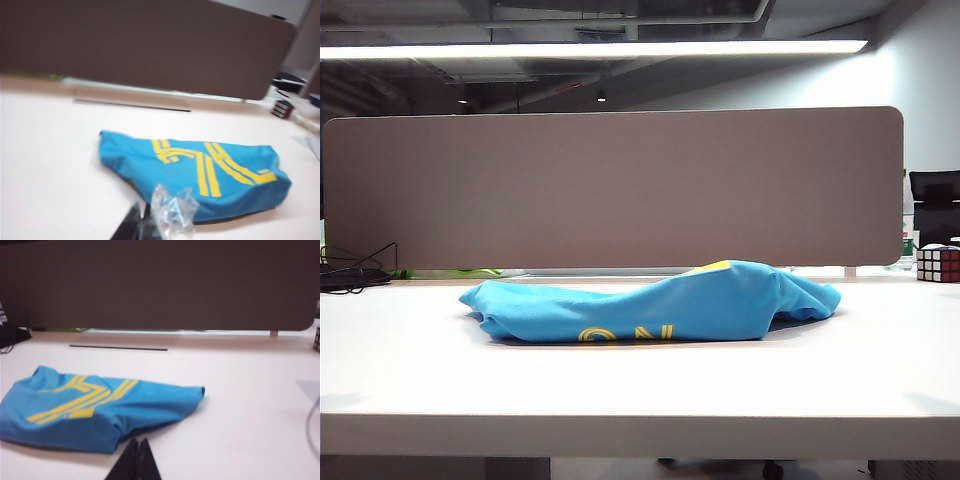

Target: Fold the bottom side of the soccer jersey horizontally towards the center, about one-third of the way, then fold the sleeve back towards the center, creating a straight line along the edge of the the soccer jersey, and finally fold the bottom of the soccer jersey up towards the top, creating a neat rectangle.

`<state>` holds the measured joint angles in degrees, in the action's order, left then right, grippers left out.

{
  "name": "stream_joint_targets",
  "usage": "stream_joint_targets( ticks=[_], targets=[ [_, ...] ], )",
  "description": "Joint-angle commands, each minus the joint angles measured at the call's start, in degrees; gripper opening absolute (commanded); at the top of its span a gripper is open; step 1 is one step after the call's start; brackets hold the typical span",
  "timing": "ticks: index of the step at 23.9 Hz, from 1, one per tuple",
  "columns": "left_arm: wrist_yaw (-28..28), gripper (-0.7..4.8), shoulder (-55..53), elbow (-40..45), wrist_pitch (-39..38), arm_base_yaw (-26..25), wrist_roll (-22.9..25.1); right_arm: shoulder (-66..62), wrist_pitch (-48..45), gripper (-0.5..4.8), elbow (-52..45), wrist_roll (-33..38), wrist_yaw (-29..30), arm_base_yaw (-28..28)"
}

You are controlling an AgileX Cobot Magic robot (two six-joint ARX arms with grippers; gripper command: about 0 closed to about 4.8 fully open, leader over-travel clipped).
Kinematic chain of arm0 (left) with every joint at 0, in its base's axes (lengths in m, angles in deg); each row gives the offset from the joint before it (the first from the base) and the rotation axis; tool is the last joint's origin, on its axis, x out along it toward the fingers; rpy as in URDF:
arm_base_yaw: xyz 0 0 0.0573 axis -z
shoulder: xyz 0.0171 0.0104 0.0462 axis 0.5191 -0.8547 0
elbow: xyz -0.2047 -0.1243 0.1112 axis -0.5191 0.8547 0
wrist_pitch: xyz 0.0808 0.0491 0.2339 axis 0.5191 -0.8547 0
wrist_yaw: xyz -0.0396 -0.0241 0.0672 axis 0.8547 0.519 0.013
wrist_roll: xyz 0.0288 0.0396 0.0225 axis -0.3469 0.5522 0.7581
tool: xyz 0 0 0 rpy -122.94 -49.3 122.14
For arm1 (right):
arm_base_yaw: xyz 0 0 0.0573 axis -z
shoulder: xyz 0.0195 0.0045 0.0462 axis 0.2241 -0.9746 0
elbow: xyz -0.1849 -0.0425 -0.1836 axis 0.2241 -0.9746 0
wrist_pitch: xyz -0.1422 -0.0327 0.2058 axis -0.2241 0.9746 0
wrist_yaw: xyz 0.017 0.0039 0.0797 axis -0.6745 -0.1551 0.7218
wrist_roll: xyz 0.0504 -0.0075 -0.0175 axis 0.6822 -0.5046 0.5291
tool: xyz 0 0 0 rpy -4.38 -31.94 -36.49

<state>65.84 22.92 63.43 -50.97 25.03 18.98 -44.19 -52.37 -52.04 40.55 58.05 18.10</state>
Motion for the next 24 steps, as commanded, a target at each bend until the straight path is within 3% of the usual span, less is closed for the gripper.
stream_joint_targets(
  ticks=[1,8,13,20,24],
  targets=[
    [-0.33,-0.06,0.63,0.50,-3.74,-0.07,-1.16,-0.76,0.70,-0.02,-2.58,-0.20,-3.06,0.09],
    [-1.18,-0.06,0.55,0.50,-4.15,-0.09,-0.59,0.13,-5.25,-0.02,-11.41,0.02,-13.46,0.07],
    [-4.79,-0.06,0.55,2.58,3.85,-0.09,9.14,0.07,-13.68,-0.01,-15.43,0.02,-14.36,0.07],
    [-4.68,-0.06,0.55,5.55,13.38,-0.09,9.77,0.13,-19.74,-0.01,-15.41,0.02,-14.16,0.07],
    [-4.81,-0.06,0.55,6.21,17.22,-0.09,15.45,0.13,-20.41,-0.01,-15.41,0.02,-14.16,0.07]
  ],
)
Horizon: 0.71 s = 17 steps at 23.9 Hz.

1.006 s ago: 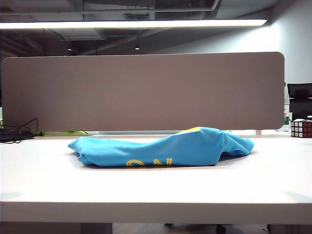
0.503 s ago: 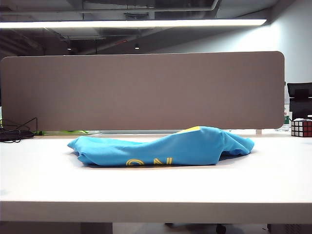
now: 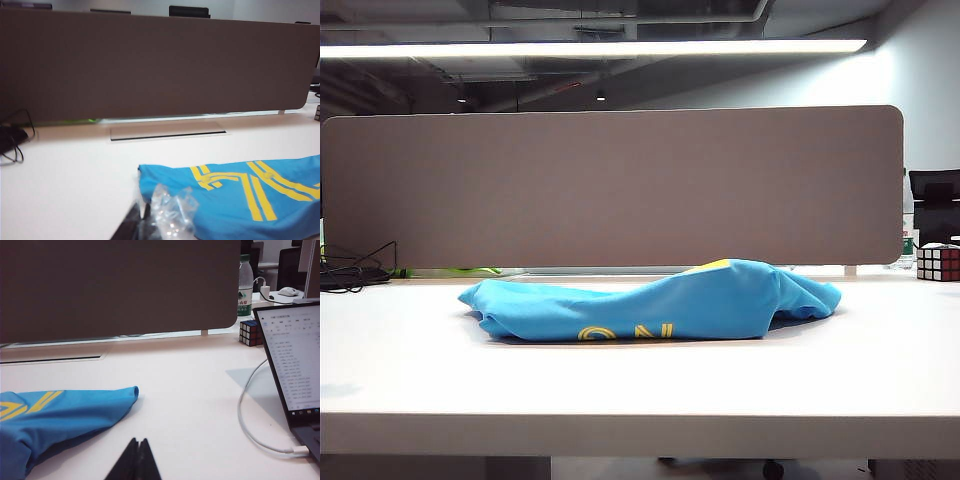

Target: Fold the bottom side of the soccer jersey horizontally towards the center, about one-third of the way, then fold the sleeve back towards the center, creating a straight line along the edge of the the soccer jersey, and finally fold the bottom of the soccer jersey up towards the top, creating a neat rectangle.

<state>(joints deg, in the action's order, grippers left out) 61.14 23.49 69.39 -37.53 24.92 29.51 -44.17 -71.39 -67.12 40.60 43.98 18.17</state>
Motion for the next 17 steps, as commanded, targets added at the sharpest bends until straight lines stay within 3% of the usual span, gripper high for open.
stream_joint_targets(
  ticks=[1,4,10,17],
  targets=[
    [-0.09,-0.06,-0.02,0.24,4.07,0.02,5.64,0.11,-1.36,-0.01,-0.33,-0.02,-0.07,0.00],
    [-0.09,-0.06,-0.02,0.98,5.62,0.04,6.73,0.11,-1.36,-0.01,-0.33,0.00,0.26,0.00],
    [-1.86,-0.06,0.00,7.58,16.09,0.04,3.30,0.11,-1.31,-0.01,-0.33,0.00,0.35,-0.02],
    [-6.54,-0.06,0.00,9.31,14.38,0.04,3.06,0.11,-1.31,-0.01,-0.33,0.00,0.37,-0.02]
  ],
)
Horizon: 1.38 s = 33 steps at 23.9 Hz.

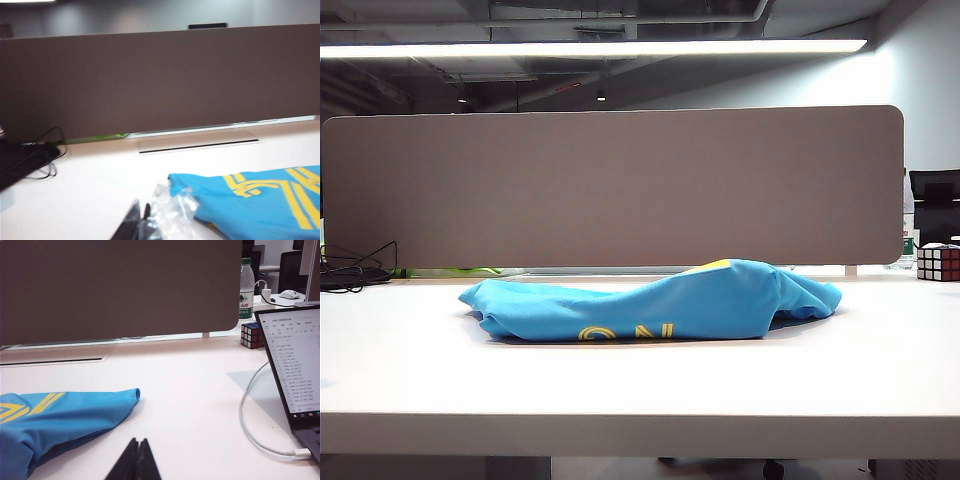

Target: Fold the bottom side of the soccer jersey horizontally towards the center, about one-third of the way, then fold the sleeve back towards the center, creating a straight line along the edge of the the soccer jersey, and finally fold the bottom of the soccer jersey up towards the top, creating a neat rectangle.

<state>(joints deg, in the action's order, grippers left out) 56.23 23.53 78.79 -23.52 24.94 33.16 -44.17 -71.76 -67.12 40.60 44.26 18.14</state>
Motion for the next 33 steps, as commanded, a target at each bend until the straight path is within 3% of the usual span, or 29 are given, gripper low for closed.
stream_joint_targets(
  ticks=[1,33],
  targets=[
    [-1.60,-0.06,-0.04,-0.09,0.37,0.02,-1.05,0.11,-0.92,-0.01,-0.33,0.00,0.09,0.00],
    [-1.33,-0.06,-0.04,-0.09,-1.40,0.02,-2.40,0.11,-0.79,-0.01,-0.33,-0.02,0.04,0.02]
  ],
)
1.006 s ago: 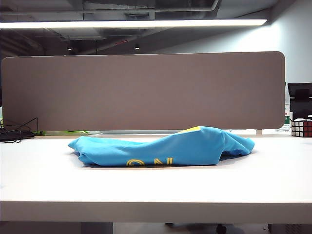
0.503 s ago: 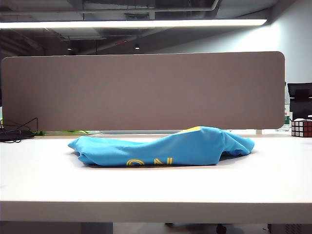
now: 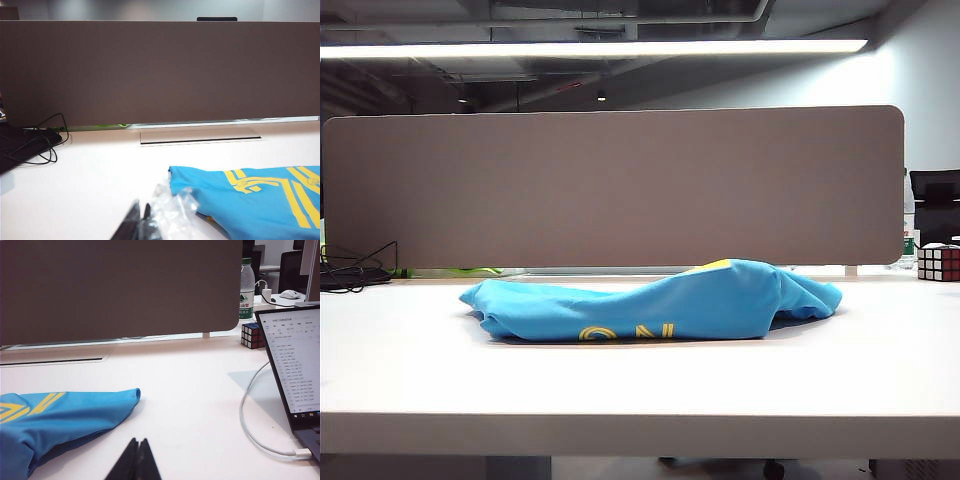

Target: Fold the bottom side of the soccer jersey horizontally towards the center, about one-third of the way, then fold the sleeve back towards the center, creating a straight line along the edge of the the soccer jersey, and finally fold the bottom of the soccer jersey up towards the top, creating a neat rectangle.

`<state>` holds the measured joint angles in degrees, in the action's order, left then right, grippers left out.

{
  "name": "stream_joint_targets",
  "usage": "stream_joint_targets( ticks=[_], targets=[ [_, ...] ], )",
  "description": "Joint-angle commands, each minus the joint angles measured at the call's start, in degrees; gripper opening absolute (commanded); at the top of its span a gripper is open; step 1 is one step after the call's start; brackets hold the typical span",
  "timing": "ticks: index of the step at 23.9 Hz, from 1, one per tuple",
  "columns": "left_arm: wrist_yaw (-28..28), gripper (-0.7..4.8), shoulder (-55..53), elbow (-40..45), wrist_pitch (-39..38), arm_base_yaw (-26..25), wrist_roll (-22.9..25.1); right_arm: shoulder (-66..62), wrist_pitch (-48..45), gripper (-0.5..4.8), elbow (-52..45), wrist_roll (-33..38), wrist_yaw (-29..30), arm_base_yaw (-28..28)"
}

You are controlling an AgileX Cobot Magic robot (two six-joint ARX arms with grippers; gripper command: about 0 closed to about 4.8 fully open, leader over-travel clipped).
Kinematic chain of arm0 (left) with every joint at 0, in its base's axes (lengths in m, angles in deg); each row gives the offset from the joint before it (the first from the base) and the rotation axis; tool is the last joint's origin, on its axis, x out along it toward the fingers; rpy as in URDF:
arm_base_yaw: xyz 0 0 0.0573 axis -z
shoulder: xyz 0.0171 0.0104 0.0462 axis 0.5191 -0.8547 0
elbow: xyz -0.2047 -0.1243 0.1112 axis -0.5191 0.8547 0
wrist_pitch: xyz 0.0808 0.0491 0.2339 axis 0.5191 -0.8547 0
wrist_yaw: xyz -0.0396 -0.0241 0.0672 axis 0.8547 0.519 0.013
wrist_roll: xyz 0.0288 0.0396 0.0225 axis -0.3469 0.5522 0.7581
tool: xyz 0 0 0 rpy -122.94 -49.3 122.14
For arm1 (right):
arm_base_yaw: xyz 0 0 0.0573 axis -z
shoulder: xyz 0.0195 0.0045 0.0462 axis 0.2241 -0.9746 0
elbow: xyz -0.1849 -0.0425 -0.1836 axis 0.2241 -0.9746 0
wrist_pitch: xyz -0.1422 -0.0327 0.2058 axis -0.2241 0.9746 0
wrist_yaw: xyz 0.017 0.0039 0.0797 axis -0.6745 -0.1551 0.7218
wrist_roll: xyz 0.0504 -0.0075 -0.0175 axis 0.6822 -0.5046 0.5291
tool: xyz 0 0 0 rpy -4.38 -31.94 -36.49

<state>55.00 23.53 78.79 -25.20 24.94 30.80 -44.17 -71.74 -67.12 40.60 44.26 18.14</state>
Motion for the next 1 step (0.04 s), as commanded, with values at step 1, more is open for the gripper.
stream_joint_targets(
  ticks=[1],
  targets=[
    [-0.11,-0.06,-0.04,-0.09,0.31,0.02,-0.07,0.11,-0.81,-0.01,-0.33,-0.02,0.04,0.02]
  ],
)
